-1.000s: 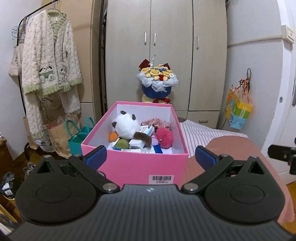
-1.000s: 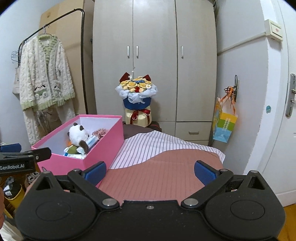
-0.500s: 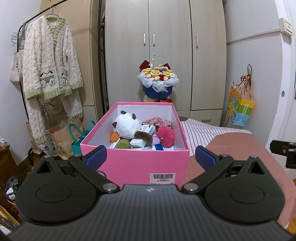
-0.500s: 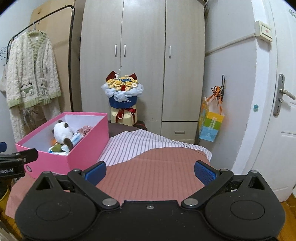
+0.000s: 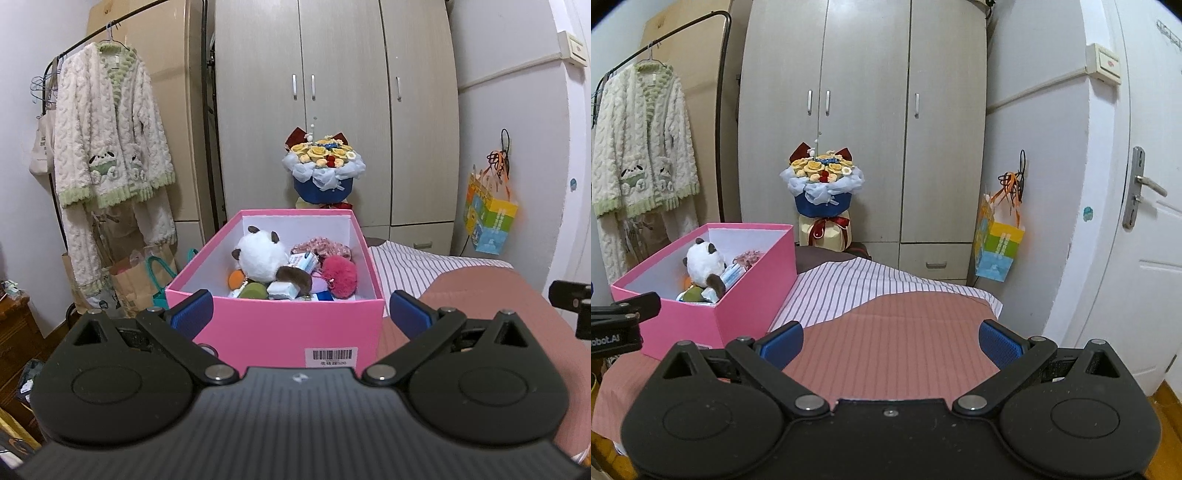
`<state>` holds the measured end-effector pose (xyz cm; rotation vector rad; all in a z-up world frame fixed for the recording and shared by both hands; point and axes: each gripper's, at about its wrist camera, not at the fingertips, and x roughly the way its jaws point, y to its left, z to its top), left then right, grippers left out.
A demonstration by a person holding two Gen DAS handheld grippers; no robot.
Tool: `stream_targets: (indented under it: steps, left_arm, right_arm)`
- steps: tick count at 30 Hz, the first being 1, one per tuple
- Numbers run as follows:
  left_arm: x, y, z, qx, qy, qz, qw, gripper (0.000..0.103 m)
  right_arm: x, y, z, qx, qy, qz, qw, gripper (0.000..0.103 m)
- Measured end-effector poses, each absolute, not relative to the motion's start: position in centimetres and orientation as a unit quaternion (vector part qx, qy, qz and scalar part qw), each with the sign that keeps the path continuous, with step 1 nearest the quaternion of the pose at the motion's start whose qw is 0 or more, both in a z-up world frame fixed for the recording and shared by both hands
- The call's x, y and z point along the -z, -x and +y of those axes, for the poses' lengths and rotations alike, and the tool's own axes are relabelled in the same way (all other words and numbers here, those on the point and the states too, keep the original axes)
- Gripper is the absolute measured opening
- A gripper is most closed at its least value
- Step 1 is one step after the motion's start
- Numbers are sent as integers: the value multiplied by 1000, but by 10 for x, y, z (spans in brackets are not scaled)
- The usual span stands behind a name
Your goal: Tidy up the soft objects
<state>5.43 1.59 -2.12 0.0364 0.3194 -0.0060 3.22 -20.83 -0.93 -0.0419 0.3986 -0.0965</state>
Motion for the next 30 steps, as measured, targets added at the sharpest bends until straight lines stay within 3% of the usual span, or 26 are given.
stream_targets:
  steps: [30]
  left_arm:
    - [26,-44,17,20,-10,151,988,103]
  right_arm:
    - [12,-22,-202,66,39,182,980,102]
